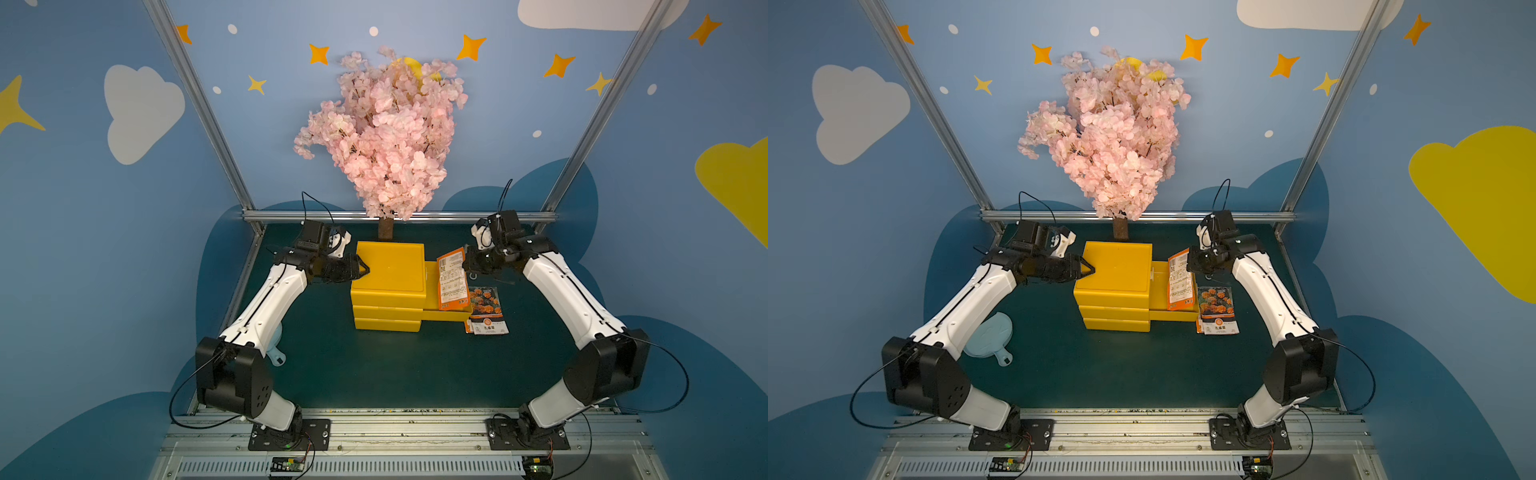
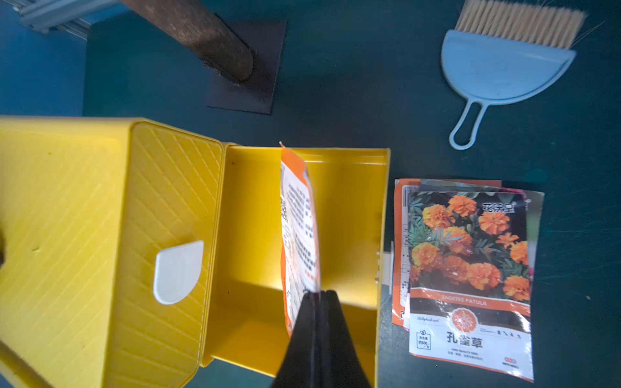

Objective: Take the seed bags out of the drawer
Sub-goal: Pick up the seed packet from the drawer, then place the seed packet at the center of the board.

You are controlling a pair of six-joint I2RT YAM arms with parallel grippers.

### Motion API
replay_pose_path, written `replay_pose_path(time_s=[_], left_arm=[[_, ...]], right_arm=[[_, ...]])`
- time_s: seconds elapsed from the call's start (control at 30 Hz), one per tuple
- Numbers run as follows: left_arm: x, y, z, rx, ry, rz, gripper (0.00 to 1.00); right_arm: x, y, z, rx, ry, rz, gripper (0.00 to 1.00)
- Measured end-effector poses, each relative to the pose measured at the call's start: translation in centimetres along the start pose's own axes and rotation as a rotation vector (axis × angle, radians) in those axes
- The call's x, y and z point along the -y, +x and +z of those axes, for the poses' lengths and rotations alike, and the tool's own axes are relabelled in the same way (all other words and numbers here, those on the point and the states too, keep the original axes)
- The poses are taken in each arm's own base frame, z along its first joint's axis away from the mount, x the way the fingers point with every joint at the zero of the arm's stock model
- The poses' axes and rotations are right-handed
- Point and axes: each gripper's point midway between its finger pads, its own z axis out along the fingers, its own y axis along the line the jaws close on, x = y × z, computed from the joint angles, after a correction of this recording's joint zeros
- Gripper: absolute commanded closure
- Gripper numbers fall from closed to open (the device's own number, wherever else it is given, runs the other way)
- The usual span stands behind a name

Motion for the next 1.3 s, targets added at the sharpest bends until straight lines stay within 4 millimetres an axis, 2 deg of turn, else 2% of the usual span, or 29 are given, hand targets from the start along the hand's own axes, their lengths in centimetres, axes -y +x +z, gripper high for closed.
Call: replay_pose_path(time_s=[0.2, 0.33, 0.43, 0.53, 0.7, 0.87, 1.03, 1.3], left_arm=[[0.0, 0.0, 0.0, 0.000, 0.000, 0.001, 0.43], [0.1, 0.0, 0.0, -0.001, 0.003, 0.001, 0.43], [0.1, 0.0, 0.0, -0.002, 0.004, 0.000, 0.43], [0.1, -0.1, 0.0, -0.005, 0.005, -0.002, 0.43], [0.1, -0.1, 0.1, -0.010, 0.004, -0.005, 0.43], [0.1, -0.1, 0.1, -0.014, 0.004, -0.006, 0.43], [0.1, -0.2, 0.1, -0.017, 0.003, -0.008, 0.43], [0.1, -0.2, 0.2, -0.020, 0.004, -0.010, 0.43]], right_arm=[[1.6, -2.0, -5.5, 0.159, 0.045, -0.005, 1.00], [3.7, -3.0, -9.4, 0.266, 0.098, 0.017, 1.00], [5.8, -3.2, -10.9, 0.307, 0.153, 0.046, 1.00], [8.1, -2.8, -11.0, 0.308, 0.219, 0.073, 1.00], [10.9, -0.8, -8.9, 0.237, 0.291, 0.108, 1.00], [12.4, 2.0, -4.4, 0.102, 0.284, 0.128, 1.00], [12.8, 3.9, -0.1, -0.037, 0.227, 0.154, 1.00], [13.1, 5.5, 3.7, -0.163, 0.179, 0.159, 1.00]])
